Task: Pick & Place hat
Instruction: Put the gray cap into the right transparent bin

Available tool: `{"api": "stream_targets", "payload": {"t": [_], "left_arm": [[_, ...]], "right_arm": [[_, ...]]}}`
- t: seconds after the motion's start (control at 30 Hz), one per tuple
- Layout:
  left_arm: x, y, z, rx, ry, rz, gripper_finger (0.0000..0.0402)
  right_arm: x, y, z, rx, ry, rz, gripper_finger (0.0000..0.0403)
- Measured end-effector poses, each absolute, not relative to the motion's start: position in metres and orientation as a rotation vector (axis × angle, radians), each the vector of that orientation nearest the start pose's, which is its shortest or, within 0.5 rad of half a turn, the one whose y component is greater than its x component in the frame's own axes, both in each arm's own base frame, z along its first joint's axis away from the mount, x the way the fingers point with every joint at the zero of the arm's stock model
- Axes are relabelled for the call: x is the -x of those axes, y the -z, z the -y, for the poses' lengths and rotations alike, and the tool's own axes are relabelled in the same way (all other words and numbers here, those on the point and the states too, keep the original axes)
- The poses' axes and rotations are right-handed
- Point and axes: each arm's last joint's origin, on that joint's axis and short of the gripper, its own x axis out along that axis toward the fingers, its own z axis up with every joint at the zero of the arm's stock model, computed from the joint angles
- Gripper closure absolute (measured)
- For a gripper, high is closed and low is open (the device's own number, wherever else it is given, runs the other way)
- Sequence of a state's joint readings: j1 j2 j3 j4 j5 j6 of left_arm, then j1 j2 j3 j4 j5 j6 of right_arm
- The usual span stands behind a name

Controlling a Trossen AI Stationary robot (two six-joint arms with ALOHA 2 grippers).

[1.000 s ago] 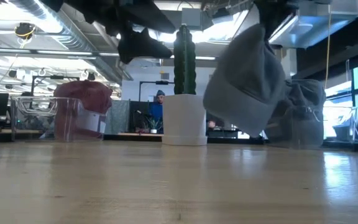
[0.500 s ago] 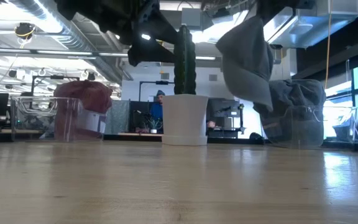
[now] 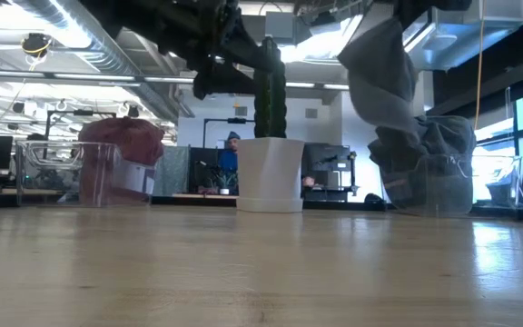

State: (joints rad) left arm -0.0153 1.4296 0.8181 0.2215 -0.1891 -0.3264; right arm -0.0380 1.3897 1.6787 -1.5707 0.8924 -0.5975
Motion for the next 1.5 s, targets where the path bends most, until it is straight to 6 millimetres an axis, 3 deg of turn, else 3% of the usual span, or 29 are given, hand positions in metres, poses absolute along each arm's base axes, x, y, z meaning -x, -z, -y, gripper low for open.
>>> {"api": "stream_targets", "payload": {"t": [0.17, 0.47, 1.1, 1.5], "left_arm": [[-0.307, -0.237, -0.009, 0.286, -0.259, -0.353, 0.0151], [-0.306, -0.237, -0.018, 0.292, -0.289, -0.349, 0.0151], [-0.306, -0.237, -0.019, 0.292, -0.291, -0.349, 0.0151], [-0.306, -0.237, -0.018, 0.292, -0.288, -0.351, 0.0151]], "right_arm": [[-0.2, -0.414, 0.04, 1.094, 0.489, -1.481, 0.0375], [-0.181, -0.424, 0.05, 0.997, 0.651, -1.447, 0.0375], [-0.176, -0.422, 0.052, 0.426, 0.866, -1.184, 0.0375], [-0.164, -0.428, 0.043, 0.343, 0.807, -1.112, 0.0375]]}}
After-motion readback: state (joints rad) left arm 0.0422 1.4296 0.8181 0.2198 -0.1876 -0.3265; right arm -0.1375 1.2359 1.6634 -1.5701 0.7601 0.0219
